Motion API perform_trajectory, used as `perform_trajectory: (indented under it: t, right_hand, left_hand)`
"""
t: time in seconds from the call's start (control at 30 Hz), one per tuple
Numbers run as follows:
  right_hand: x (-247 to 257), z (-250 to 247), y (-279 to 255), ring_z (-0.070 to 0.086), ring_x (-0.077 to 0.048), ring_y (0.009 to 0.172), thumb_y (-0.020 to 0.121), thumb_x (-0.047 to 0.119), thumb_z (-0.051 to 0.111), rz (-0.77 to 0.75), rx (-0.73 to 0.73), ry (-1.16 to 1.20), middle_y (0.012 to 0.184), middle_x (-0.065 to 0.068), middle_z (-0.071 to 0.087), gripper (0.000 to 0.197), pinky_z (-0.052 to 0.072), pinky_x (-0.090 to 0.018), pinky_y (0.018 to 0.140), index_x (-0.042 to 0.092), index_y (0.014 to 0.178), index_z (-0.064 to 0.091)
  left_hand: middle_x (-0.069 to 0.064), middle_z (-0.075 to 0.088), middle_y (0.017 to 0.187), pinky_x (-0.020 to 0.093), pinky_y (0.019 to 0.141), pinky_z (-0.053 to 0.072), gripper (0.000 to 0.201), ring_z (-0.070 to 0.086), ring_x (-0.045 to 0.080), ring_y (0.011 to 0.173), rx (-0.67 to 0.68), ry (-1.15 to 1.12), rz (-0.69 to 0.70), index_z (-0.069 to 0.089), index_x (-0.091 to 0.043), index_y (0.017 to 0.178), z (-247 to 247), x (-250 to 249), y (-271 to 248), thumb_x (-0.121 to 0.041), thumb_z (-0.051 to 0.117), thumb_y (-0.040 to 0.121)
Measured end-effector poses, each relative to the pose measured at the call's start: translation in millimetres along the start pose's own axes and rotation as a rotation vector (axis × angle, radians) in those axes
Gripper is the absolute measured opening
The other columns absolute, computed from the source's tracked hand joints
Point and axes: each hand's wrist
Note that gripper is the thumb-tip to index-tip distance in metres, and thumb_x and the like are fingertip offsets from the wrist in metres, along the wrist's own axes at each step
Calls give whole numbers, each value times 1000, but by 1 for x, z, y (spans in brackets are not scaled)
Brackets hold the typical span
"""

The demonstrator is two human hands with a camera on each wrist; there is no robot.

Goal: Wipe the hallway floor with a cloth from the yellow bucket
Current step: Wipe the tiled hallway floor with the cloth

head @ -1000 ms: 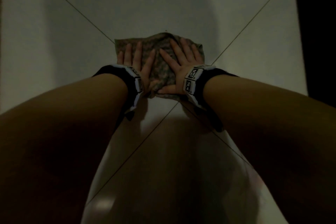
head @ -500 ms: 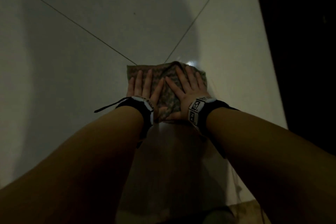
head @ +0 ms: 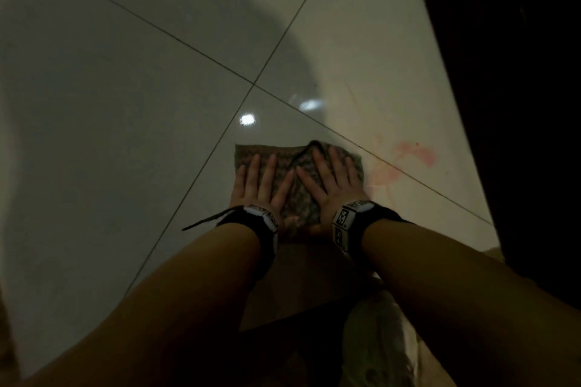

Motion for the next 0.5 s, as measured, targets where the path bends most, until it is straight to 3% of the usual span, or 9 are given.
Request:
perform_trajectory:
  t: [0.07, 0.1, 0.17, 0.2, 0.23, 0.33, 0.37, 0.5]
  right_hand:
    - [11, 11, -17, -34, -30, 137, 55, 87, 23, 3, 19, 10, 151, -10, -27, 112, -46, -38, 91, 30, 140, -23]
    - [17, 15, -26, -20, -34, 142, 54, 87, 26, 40, 108, 20, 152, -13, -12, 117, -42, -40, 97, 25, 147, -9]
    - [22, 35, -34, 5, -38, 143, 51, 88, 26, 94, 124, 68, 147, -16, 23, 113, -22, -45, 112, 22, 143, 26]
    - [26, 39, -38, 6, -39, 143, 50, 88, 26, 102, 98, 65, 145, -18, 33, 110, -15, -47, 113, 23, 139, 31]
    - [32, 35, -44, 2, -39, 144, 52, 88, 30, 98, 82, 38, 148, -20, 33, 110, -12, -48, 112, 23, 141, 29]
    - [38, 34, -54, -22, -36, 143, 70, 79, 46, 90, 112, -14, 156, -14, -21, 111, -18, -51, 112, 26, 150, -9]
    - [38, 31, -58, -26, -36, 142, 72, 77, 47, 100, 112, 0, 154, -12, -29, 110, -16, -51, 114, 28, 149, -15]
    - [43, 22, -64, -27, -34, 143, 77, 70, 49, 181, 37, 77, 153, -10, -34, 101, -8, -51, 117, 34, 149, -12]
  left_hand:
    - [4, -44, 136, 48, 109, -30, 85, -32, 33, 141, 19, 7, 53, -25, -29, 146, 14, -3, -11, -68, 24, 89]
    - [4, -44, 134, 49, 110, -28, 86, -31, 34, 141, 37, 20, 82, -23, -28, 147, 20, -5, -18, -69, 24, 88]
    - [5, -42, 143, 52, 112, -24, 85, -32, 34, 140, 68, 45, 124, -22, -27, 148, 30, -9, -31, -67, 24, 89]
    - [7, -37, 150, 53, 113, -22, 85, -31, 35, 141, 71, 63, 135, -21, -26, 149, 32, -10, -37, -66, 25, 90]
    - [9, -32, 154, 52, 114, -19, 84, -28, 37, 142, 69, 82, 143, -20, -26, 149, 32, -10, -40, -64, 26, 91]
    - [13, -23, 158, 48, 118, -13, 82, -19, 37, 146, 31, 119, 194, -15, -24, 151, 27, -6, -44, -62, 27, 91]
    - [13, -21, 159, 47, 119, -12, 82, -17, 36, 146, 7, 144, 214, -13, -24, 152, 24, -3, -43, -63, 26, 91]
    - [13, -19, 159, 44, 119, -11, 81, -16, 33, 147, -62, 191, 254, -11, -25, 152, 18, 12, -40, -64, 24, 91]
Point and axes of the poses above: each hand's wrist, its own y-axis towards the middle knuckle, its own z-axis out of the palm, x = y × z
